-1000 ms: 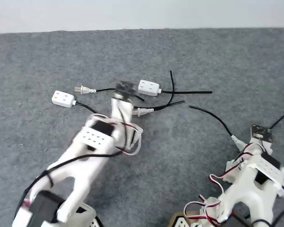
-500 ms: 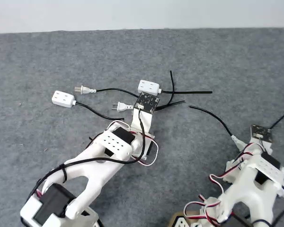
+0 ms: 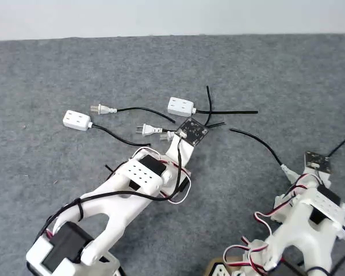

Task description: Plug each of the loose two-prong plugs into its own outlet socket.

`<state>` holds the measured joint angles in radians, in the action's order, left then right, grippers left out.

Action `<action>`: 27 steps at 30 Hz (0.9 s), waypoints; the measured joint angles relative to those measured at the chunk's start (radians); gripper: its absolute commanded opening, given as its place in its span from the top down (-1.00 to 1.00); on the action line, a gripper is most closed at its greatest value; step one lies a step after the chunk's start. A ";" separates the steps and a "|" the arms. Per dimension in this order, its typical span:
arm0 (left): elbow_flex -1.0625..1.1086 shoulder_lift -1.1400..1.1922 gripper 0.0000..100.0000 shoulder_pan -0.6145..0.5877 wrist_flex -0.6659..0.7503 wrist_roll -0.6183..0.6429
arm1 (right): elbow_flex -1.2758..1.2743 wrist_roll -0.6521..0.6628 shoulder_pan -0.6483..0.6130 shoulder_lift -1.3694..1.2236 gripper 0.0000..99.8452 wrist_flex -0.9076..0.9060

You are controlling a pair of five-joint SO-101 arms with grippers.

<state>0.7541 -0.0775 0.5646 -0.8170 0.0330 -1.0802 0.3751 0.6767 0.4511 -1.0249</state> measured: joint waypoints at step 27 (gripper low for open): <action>0.017 -0.218 0.58 -0.244 -0.180 -0.101 | 0.000 -0.008 -0.068 0.002 0.98 0.000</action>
<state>0.7710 -0.2954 0.3207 -0.9966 -0.0683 -1.0802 0.3675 0.6091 0.4526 -1.0249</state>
